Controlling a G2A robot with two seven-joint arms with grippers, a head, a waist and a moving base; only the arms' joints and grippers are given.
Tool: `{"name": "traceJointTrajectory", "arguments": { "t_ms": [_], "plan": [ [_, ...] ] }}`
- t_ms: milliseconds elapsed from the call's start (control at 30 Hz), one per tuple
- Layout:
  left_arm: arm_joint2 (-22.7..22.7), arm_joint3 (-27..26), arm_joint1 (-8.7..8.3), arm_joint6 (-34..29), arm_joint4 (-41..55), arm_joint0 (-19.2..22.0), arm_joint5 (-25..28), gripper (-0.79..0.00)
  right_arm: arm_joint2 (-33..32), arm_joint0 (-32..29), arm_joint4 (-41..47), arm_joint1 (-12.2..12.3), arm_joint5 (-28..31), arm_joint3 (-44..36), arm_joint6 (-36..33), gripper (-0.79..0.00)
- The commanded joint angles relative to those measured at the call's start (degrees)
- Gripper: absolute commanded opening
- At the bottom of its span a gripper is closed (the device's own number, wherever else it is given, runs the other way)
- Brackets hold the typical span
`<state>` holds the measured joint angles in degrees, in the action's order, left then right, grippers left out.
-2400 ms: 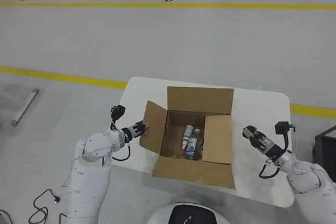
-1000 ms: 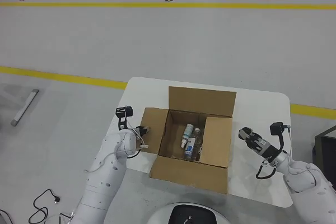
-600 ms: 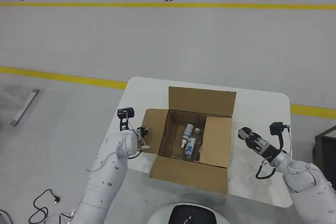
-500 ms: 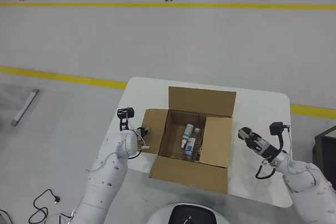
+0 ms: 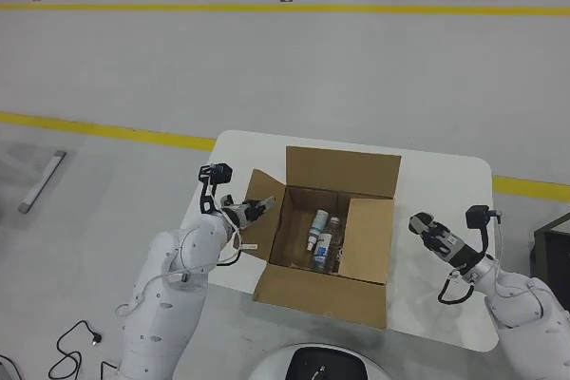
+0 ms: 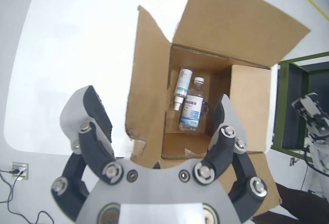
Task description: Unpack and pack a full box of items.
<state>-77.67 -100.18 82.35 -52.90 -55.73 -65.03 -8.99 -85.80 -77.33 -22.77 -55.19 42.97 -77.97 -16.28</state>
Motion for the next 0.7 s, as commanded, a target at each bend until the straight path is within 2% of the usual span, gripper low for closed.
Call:
{"name": "traceJointTrajectory", "arguments": {
  "t_ms": [0, 167, 400, 500, 667],
  "plan": [
    [0.6, -2.6, -0.04, -1.7, 3.2, -0.5, 1.9, 0.0, -0.4, -0.4, 0.0, 0.0, -0.1, -0.4, 0.0, -0.785],
    [3.3, -3.7, 0.0, -6.6, 9.9, 0.2, 4.6, 0.0, -1.2, -1.2, 0.0, 0.1, -0.1, -0.8, 0.2, -0.785],
    [8.9, 2.6, 0.45, -8.9, 16.7, 3.6, 7.1, 0.0, -2.1, -2.3, -0.3, 0.2, -0.1, -1.6, 0.5, -0.785],
    [11.0, 6.3, 1.02, -9.0, 22.3, 4.9, 4.7, 0.0, -2.3, -2.8, -0.5, 0.2, -0.2, -1.8, 0.7, -0.785],
    [11.0, 6.3, 1.02, -9.0, 22.3, 4.9, 4.7, 0.0, -2.4, -3.6, -0.6, 0.1, -0.3, -2.3, 1.0, -0.785]
  ]
}}
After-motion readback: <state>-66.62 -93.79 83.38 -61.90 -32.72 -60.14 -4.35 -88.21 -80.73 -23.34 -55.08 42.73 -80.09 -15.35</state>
